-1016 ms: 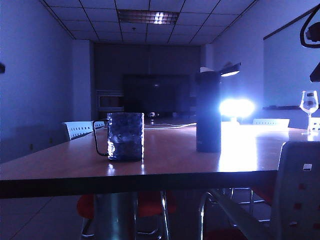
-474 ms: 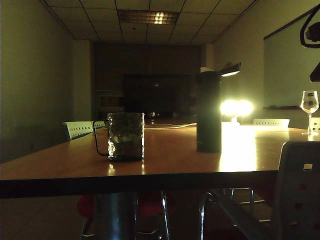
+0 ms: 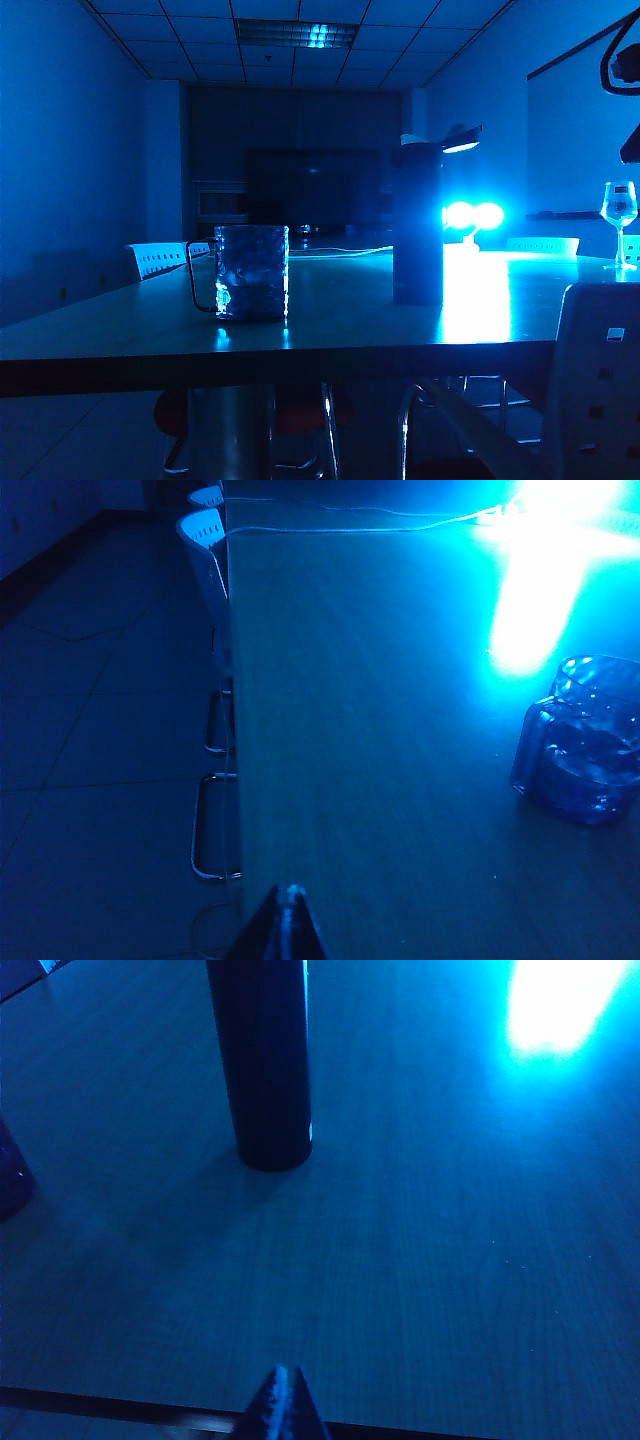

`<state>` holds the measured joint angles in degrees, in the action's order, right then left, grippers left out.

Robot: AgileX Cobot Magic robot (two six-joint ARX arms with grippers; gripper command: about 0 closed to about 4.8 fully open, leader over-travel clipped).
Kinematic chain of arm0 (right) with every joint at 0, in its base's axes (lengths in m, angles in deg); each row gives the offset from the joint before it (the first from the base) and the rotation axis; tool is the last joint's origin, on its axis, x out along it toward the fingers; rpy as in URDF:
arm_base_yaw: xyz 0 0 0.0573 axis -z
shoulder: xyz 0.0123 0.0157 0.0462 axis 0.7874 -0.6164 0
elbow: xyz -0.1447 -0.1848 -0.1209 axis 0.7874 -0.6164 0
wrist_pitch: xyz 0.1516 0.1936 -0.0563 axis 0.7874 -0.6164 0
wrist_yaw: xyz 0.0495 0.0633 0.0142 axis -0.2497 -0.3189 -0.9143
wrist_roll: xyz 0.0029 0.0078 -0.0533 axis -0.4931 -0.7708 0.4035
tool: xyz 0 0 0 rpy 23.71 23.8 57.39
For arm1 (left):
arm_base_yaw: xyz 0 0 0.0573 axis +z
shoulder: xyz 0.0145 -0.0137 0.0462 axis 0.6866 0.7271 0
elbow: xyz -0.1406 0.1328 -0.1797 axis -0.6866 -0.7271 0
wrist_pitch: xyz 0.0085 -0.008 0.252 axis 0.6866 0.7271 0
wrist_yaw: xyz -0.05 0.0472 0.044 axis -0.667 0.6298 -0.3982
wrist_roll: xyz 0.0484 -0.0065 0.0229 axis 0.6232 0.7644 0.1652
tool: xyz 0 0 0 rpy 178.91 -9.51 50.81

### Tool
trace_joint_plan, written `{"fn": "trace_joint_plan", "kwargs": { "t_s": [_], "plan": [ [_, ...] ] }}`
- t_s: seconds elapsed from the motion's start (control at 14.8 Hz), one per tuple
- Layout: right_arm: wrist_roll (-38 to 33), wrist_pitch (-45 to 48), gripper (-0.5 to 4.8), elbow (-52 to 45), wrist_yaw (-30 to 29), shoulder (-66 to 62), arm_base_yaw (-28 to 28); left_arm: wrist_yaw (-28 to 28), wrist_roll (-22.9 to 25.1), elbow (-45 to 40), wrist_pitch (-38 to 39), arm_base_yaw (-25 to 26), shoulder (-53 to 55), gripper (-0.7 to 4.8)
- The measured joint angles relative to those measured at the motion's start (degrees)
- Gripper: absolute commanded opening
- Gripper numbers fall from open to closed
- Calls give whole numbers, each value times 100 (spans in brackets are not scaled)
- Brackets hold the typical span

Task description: Pick up the black thermos cup, pour some water from it into the cup, and then put the thermos cup back on the table.

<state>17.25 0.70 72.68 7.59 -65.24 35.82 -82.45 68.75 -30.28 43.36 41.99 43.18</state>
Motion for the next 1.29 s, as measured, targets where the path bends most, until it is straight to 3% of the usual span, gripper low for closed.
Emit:
{"fn": "trace_joint_plan", "kwargs": {
  "t_s": [0.54, 0.68, 0.95, 1.29],
  "plan": [
    [0, 0, -6, -17, 2, 50, 24, 0, 0, 0, 17, 0, 0, -4],
    [0, 94, -5, -197, 76, 570, 98, -7, 2, 0, 22, -2, 0, -4],
    [129, 267, -5, -1644, 636, 2638, 487, -4, 0, 0, 17, 0, 4, -5],
    [129, -560, -5, -1836, 138, 3770, 1132, -9, 0, 0, 17, -2, 2, -5]
  ]
}}
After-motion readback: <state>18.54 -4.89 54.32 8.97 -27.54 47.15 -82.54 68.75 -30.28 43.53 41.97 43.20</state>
